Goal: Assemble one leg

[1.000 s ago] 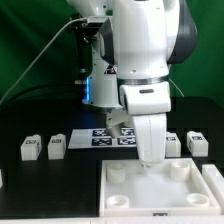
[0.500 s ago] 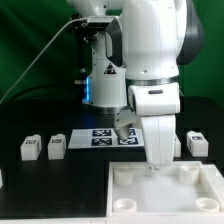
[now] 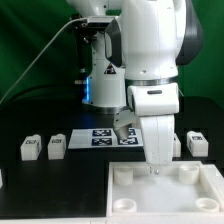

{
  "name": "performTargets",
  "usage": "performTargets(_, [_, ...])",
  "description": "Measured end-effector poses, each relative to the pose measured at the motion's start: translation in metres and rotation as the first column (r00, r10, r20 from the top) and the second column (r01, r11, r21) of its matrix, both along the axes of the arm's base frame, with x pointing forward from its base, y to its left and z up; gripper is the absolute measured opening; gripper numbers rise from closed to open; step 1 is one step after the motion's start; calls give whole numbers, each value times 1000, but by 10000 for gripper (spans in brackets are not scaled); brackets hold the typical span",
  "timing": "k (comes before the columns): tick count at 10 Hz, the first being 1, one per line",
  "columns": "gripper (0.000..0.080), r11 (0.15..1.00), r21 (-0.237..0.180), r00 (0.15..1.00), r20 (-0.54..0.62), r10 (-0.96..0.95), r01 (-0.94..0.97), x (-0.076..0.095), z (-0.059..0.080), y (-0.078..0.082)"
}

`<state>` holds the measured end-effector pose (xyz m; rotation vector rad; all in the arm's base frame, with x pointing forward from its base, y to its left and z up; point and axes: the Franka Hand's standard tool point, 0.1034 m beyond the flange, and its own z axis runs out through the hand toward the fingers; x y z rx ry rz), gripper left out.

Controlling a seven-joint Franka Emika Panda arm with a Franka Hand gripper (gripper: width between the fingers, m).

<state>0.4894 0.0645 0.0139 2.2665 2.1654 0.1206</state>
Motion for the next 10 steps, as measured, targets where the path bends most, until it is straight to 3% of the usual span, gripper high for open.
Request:
performTargets(1, [509,1000,0,1000,0,0,0,0,0,0])
performTargets(2, [617,1000,0,1000,0,-1,1,0,0,0])
performTargets(10, [649,1000,1,1000,0,-16,16,0,1,0])
